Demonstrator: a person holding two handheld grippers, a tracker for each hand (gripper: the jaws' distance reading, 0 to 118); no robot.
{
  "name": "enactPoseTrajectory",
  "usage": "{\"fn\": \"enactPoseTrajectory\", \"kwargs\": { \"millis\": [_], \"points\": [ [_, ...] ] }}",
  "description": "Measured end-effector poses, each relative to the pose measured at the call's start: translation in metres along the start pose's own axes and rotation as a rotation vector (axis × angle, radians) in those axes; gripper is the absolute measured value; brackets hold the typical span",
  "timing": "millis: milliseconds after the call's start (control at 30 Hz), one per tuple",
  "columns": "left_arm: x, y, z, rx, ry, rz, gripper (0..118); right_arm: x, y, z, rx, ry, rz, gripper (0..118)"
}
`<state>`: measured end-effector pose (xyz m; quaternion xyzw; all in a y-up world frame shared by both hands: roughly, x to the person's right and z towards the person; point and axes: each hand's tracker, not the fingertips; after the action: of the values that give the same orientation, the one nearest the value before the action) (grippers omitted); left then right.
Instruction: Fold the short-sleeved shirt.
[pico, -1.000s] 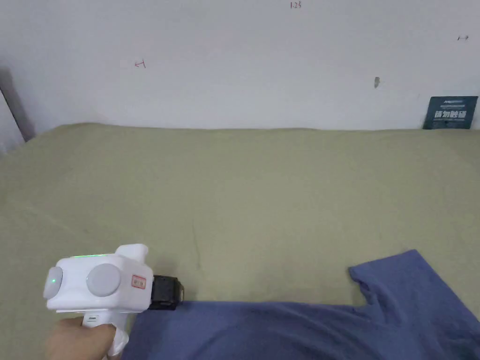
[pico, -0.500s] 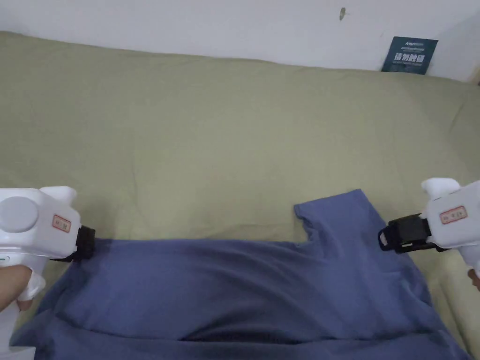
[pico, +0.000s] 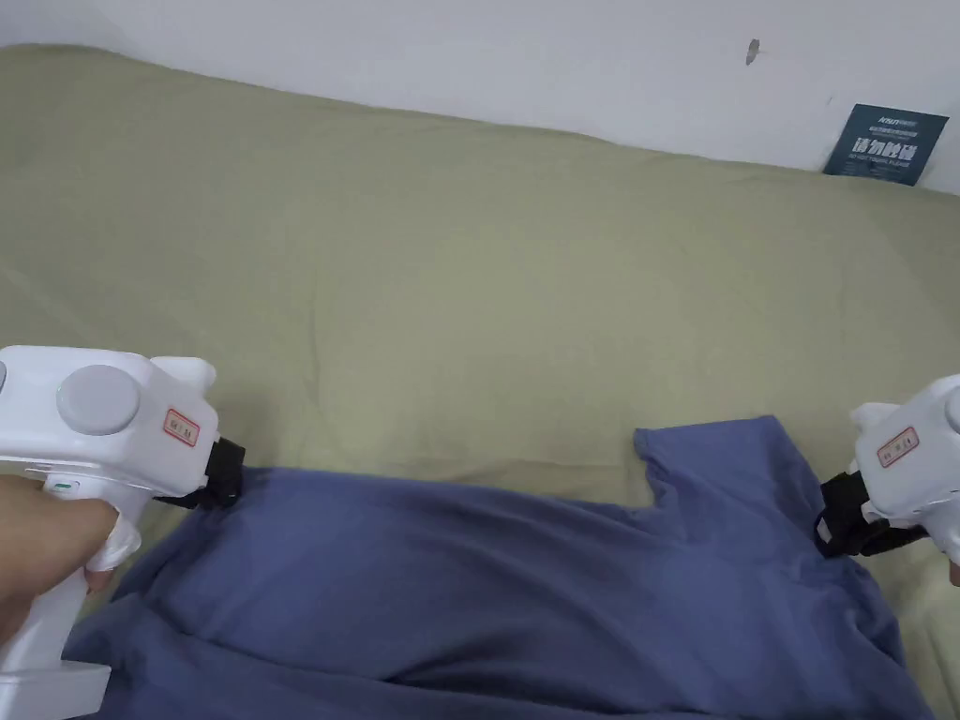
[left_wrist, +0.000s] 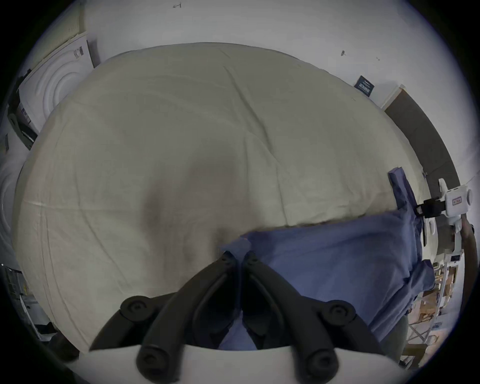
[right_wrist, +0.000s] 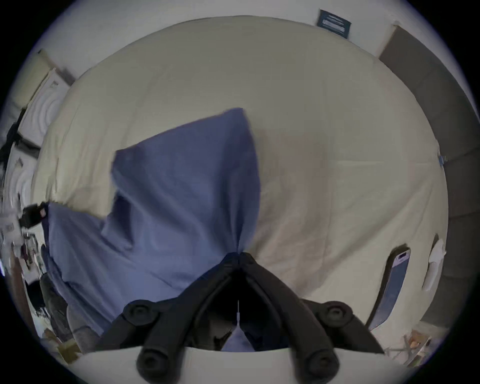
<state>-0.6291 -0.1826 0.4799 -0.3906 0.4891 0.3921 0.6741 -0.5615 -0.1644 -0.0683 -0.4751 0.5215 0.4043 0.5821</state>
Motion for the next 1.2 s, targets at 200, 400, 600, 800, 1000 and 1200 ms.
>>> {"fn": "enactPoseTrajectory", "kwargs": {
  "millis": [200, 400, 600, 800, 1000, 1200],
  "points": [
    [0.0, -0.013, 0.074, 0.152, -0.076, -0.058, 5, -0.017, -0.033, 0.088, 0.21, 0.074, 0.076, 0],
    [-0.018, -0.062, 0.149, 0.32, -0.114, -0.114, 5, 0.012, -0.094, 0.145, 0.367, 0.084, 0.103, 0],
    [-0.043, -0.141, 0.164, 0.262, -0.191, -0.086, 5, 0.024, -0.192, 0.147, 0.358, 0.117, 0.032, 0],
    [-0.046, -0.215, 0.119, 0.114, -0.173, -0.065, 5, 0.03, -0.249, 0.105, 0.231, 0.105, -0.032, 0],
    [-0.056, -0.232, 0.088, 0.091, -0.16, -0.008, 6, 0.034, -0.245, 0.063, 0.206, 0.052, -0.046, 0],
    [-0.073, -0.229, 0.09, 0.092, -0.163, 0.006, 85, 0.045, -0.254, 0.071, 0.129, 0.036, -0.09, 72]
  ]
}}
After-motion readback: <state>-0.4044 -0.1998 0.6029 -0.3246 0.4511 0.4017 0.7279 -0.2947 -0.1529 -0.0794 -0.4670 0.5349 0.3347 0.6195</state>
